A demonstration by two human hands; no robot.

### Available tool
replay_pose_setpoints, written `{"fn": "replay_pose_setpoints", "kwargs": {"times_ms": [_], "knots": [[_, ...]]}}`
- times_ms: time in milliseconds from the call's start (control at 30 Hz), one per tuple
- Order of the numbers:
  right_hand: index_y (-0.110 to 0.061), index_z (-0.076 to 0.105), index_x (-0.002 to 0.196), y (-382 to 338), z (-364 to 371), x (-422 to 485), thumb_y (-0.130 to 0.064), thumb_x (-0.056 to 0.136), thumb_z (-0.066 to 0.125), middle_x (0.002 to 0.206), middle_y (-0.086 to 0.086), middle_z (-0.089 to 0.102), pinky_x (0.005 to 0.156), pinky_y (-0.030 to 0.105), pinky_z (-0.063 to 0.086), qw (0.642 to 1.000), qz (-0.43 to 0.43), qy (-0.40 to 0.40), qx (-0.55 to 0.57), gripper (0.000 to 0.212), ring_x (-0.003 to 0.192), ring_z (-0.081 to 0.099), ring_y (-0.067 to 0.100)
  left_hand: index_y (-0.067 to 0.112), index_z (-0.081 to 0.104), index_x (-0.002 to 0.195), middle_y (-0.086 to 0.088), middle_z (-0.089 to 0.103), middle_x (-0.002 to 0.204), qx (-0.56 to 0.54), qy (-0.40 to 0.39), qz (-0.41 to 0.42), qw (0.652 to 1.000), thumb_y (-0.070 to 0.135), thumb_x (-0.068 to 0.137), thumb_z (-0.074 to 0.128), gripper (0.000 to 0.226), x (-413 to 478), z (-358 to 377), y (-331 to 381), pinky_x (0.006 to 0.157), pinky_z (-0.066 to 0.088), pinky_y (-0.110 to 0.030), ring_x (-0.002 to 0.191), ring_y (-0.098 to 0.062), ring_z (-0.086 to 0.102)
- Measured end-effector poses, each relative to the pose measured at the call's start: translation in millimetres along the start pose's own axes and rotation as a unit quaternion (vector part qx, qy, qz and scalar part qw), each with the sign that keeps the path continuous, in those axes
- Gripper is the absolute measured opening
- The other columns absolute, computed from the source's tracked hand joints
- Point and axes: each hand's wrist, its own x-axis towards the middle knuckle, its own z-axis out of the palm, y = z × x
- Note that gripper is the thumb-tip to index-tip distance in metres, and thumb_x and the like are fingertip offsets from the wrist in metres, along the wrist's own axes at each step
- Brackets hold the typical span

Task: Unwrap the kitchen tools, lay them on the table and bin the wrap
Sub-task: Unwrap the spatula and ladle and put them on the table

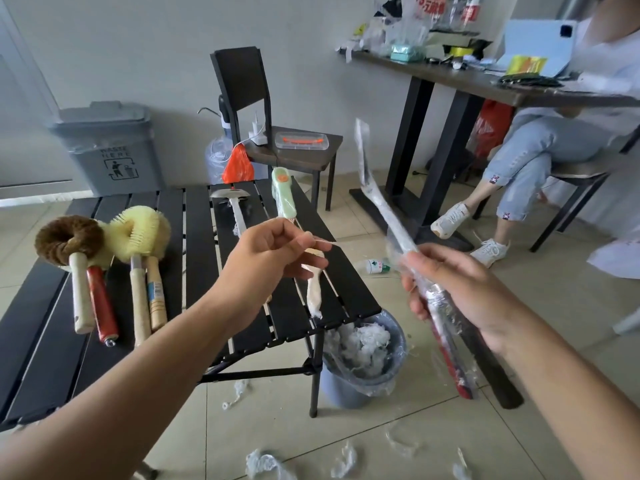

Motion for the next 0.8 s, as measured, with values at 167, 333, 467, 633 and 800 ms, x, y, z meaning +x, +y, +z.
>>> {"fn": "replay_pose_setpoints", "kwargs": {"times_ms": [167,333,467,633,800], "knots": [[-0.016,0.068,0.101,15,21,2,-0.046,0.094,0.079,0.077,0.014,0.06,0.056,0.03,0.052,0.999,-0.025,0.007,-0.027,0.033,0.063,0.058,0.025,0.007,0.062,0.125,-0.015,0.077,0.122,-0.128,-0.1,-0.153,0.975,0.047,0.099,0.069,0.048,-9,32,-15,0.091,0.061,-0.039,0.113,-0.033,0.075],[-0.032,0.072,0.095,19,36,1,-0.062,0.094,0.067,0.085,-0.006,0.072,0.077,0.026,0.056,0.99,-0.085,-0.006,-0.109,0.03,0.081,0.068,0.014,0.003,0.067,0.13,-0.018,0.074,0.128,-0.148,-0.13,-0.191,0.962,0.058,0.085,0.082,0.073,-26,67,-26,0.101,0.06,-0.039,0.122,-0.033,0.07],[-0.027,0.07,0.101,23,42,1,-0.05,0.098,0.069,0.093,-0.006,0.075,0.084,0.023,0.057,0.99,-0.09,-0.005,-0.105,0.023,0.094,0.074,0.012,-0.007,0.065,0.113,-0.015,0.075,0.103,-0.131,-0.079,-0.149,0.977,0.044,0.081,0.089,0.065,-25,70,-29,0.088,0.058,-0.033,0.097,-0.022,0.07],[-0.02,0.067,0.102,25,46,1,-0.046,0.099,0.068,0.09,-0.004,0.078,0.075,0.021,0.06,0.993,-0.082,-0.004,-0.089,0.026,0.087,0.076,0.012,-0.005,0.072,0.105,-0.012,0.076,0.09,-0.145,-0.089,-0.123,0.978,0.032,0.084,0.084,0.044,-26,68,-28,0.077,0.057,-0.022,0.087,-0.018,0.072],[-0.021,0.068,0.105,25,45,3,-0.055,0.095,0.069,0.11,0.014,0.08,0.096,0.05,0.063,0.996,-0.059,-0.003,-0.066,0.035,0.108,0.077,0.036,-0.02,0.058,0.117,-0.019,0.074,0.096,-0.16,-0.091,-0.11,0.977,0.022,0.089,0.076,0.054,-27,67,-28,0.08,0.061,-0.024,0.09,-0.021,0.073]]}}
